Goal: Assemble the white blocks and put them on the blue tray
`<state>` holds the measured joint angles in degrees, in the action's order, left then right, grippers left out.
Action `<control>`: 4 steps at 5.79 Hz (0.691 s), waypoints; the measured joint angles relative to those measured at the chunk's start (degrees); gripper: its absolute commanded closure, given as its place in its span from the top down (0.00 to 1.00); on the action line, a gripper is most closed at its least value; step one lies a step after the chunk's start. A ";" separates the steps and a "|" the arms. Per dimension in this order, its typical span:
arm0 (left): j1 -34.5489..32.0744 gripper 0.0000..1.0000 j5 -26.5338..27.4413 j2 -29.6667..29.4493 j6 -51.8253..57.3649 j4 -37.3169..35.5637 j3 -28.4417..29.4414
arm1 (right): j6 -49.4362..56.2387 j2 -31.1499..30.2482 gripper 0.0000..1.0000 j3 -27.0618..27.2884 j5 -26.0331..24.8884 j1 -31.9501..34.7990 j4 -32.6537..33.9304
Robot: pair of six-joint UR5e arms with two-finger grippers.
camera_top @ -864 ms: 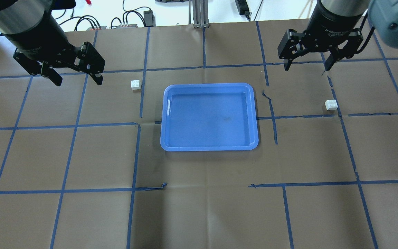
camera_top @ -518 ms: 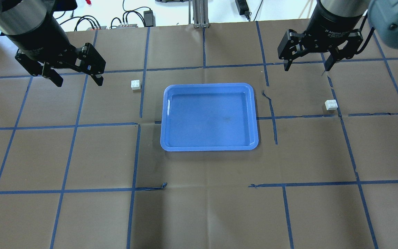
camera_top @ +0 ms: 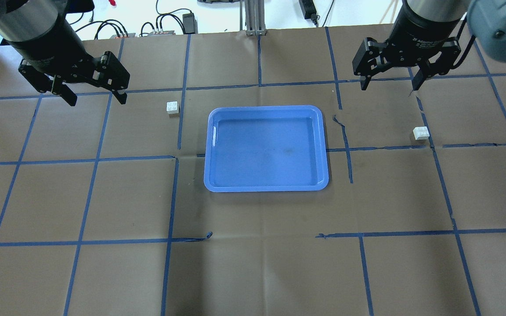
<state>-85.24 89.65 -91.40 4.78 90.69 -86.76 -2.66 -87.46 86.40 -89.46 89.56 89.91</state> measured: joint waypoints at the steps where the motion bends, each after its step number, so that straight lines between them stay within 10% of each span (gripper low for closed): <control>1: 0.48 0.99 -0.12 -3.83 0.14 -5.35 -0.05 | 0.01 0.00 1.00 0.00 -0.01 0.00 0.01; 4: 0.85 0.99 -0.60 -23.29 0.48 -16.56 7.55 | -0.06 -0.01 1.00 0.00 0.06 0.00 0.01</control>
<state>-84.39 89.05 -114.69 5.25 74.13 -79.21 -2.72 -87.47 86.40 -89.40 89.56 89.91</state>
